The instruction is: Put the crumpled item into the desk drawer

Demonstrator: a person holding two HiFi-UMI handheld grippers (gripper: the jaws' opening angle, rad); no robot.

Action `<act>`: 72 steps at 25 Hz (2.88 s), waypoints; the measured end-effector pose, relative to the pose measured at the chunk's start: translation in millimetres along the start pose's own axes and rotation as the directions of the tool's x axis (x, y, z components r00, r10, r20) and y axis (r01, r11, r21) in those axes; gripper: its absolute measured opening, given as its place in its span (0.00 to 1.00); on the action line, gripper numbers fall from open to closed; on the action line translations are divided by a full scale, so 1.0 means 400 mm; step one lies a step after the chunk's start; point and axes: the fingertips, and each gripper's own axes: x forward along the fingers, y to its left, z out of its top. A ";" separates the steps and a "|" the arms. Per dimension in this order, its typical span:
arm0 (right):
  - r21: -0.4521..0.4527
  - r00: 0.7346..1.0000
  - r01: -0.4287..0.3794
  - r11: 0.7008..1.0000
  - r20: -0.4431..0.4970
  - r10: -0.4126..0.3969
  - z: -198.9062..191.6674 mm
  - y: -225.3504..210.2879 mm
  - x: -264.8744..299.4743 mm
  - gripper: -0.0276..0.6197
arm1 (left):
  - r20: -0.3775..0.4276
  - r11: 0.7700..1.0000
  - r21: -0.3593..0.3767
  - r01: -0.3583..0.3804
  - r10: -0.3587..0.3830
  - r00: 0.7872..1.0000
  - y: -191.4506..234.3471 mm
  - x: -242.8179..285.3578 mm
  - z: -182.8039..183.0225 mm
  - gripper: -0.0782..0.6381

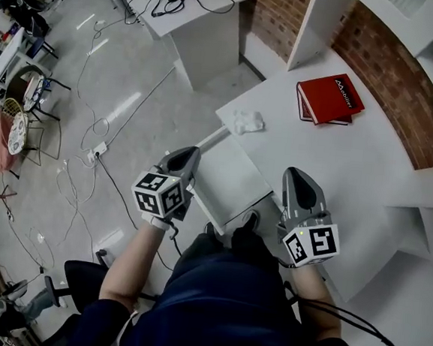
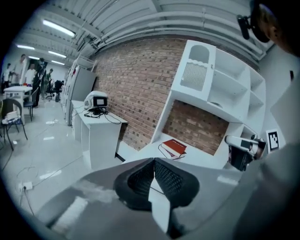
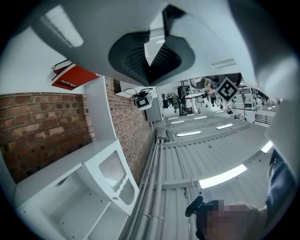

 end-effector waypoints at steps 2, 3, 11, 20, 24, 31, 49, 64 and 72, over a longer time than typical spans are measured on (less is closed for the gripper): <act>0.011 1.000 -0.026 1.000 -0.007 0.026 -0.006 -0.021 0.015 0.05 | -0.033 0.998 -0.058 0.001 -0.003 0.999 0.013 0.041 -0.010 0.13; 0.013 0.999 -0.039 0.999 -0.011 0.039 -0.010 -0.026 0.022 0.05 | -0.049 0.996 -0.091 0.005 -0.009 0.999 0.019 0.061 -0.016 0.14; 0.041 0.999 0.013 0.999 -0.032 -0.011 -0.032 -0.059 0.025 0.05 | -0.165 0.954 -0.298 0.042 -0.095 0.982 0.061 0.203 -0.085 0.23; 0.064 0.976 0.210 0.976 -0.066 -0.206 -0.066 -0.120 -0.067 0.05 | -0.302 0.942 -0.332 0.042 -0.149 0.942 0.121 0.385 -0.149 0.23; 0.080 0.958 0.282 0.956 -0.076 -0.276 -0.081 -0.147 -0.108 0.05 | -0.358 0.941 -0.339 0.019 -0.147 0.922 0.142 0.460 -0.175 0.23; 0.106 0.936 0.351 0.930 -0.084 -0.343 -0.108 -0.163 -0.146 0.05 | -0.381 0.902 -0.432 -0.024 -0.158 0.911 0.162 0.542 -0.208 0.23; 0.105 0.951 0.299 0.948 -0.117 -0.287 -0.141 -0.147 -0.090 0.05 | -0.417 0.932 -0.357 0.058 -0.214 0.883 0.126 0.527 -0.251 0.11; 0.070 0.987 0.064 0.995 -0.153 -0.053 -0.153 0.009 0.080 0.05 | -0.529 0.960 -0.133 0.246 -0.278 0.802 0.198 0.244 -0.252 0.11; 0.069 0.984 0.076 0.995 -0.166 -0.064 -0.158 0.029 0.069 0.05 | -0.685 0.931 -0.010 0.366 -0.273 0.675 0.125 0.254 -0.356 0.11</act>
